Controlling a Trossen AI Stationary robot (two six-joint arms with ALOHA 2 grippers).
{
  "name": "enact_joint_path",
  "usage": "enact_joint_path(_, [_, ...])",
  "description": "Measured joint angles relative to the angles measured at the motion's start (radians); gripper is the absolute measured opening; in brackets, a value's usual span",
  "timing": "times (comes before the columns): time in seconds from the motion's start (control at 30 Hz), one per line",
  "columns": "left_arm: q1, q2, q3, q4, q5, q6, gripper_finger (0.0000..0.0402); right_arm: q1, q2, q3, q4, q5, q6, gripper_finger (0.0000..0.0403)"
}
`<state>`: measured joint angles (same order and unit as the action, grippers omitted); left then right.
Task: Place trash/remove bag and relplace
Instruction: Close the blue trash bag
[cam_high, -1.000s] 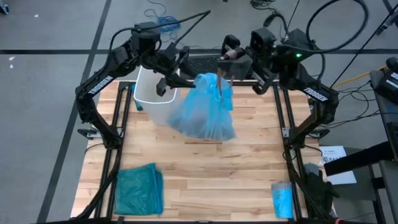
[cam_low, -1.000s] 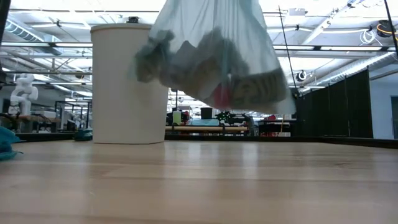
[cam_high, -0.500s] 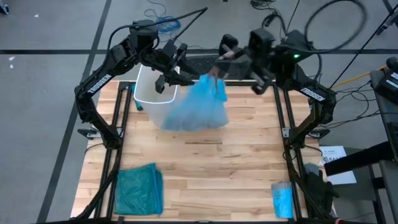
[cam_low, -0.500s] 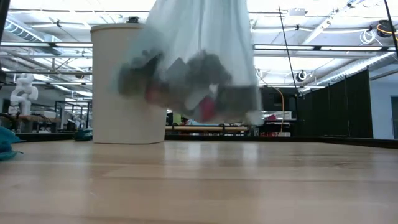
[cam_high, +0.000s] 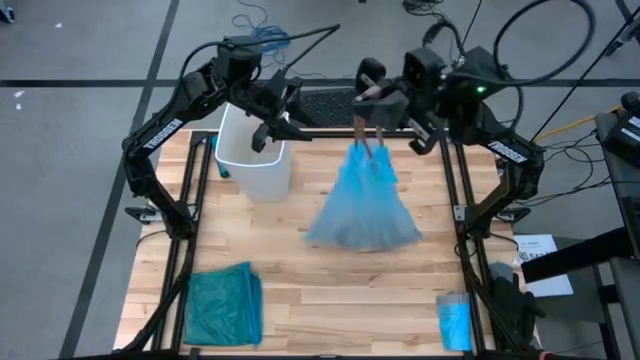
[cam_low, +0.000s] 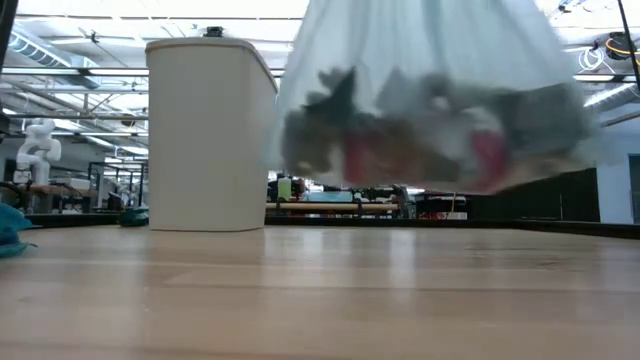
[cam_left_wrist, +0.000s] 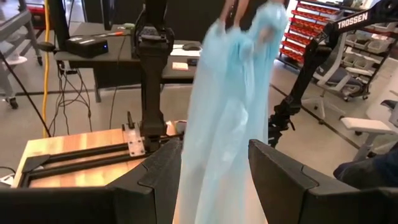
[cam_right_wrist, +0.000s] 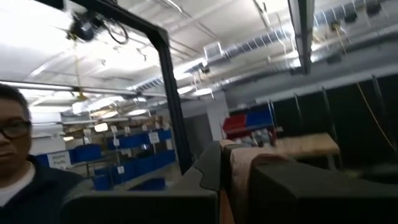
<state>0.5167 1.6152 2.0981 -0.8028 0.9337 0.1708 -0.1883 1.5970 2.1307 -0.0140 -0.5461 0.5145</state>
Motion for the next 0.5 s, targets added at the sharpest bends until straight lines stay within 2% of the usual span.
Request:
enact_joint_path(0.3, [0.002, -0.106, 0.000, 0.005, -0.001, -0.031, 0.0182, 0.000, 0.008, 0.000, -0.196, 0.049, -0.032, 0.0000])
enact_joint_path(0.5, [-0.002, -0.242, 0.000, 0.016, -0.096, -0.108, 0.0182, 0.000, 0.031, 0.000, -0.194, 0.040, -0.016, 0.0000])
